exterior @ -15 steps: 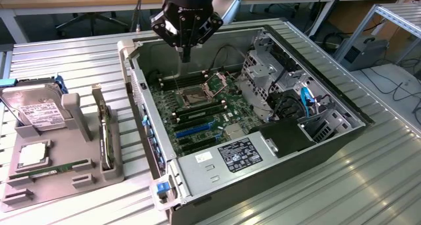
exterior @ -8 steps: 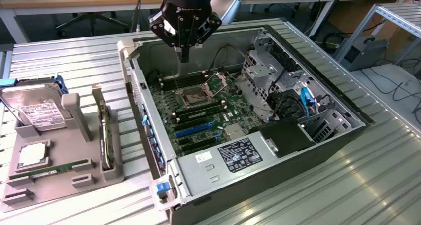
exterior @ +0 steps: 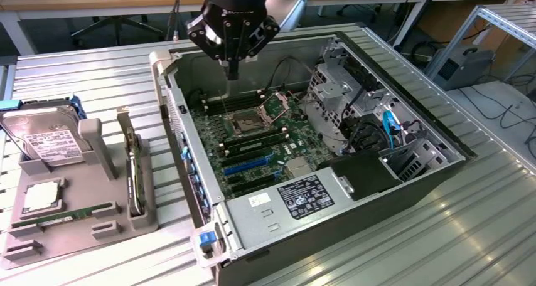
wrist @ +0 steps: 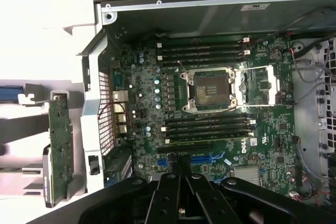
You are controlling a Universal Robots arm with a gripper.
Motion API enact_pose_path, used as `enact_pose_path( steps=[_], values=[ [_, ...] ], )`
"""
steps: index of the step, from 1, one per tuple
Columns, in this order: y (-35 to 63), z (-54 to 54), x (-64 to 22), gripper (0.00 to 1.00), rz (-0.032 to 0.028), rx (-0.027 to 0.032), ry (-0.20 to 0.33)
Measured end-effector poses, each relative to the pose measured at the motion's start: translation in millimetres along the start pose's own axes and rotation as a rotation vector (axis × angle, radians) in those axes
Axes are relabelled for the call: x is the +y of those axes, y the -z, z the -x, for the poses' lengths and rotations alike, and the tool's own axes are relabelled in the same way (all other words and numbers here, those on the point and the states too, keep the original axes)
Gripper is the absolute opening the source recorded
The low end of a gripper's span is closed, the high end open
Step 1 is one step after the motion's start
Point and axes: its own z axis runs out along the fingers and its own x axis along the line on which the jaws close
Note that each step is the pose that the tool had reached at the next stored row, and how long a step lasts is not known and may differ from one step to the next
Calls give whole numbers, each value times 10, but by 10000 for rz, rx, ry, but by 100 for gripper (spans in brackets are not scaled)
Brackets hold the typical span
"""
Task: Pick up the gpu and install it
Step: 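Reach for the gpu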
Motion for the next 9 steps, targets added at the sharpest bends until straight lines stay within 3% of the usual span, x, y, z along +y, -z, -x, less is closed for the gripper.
enact_pose_path(
  steps=[9],
  values=[
    [1, -41, -3, 11, 0, 0, 0]
  ],
)
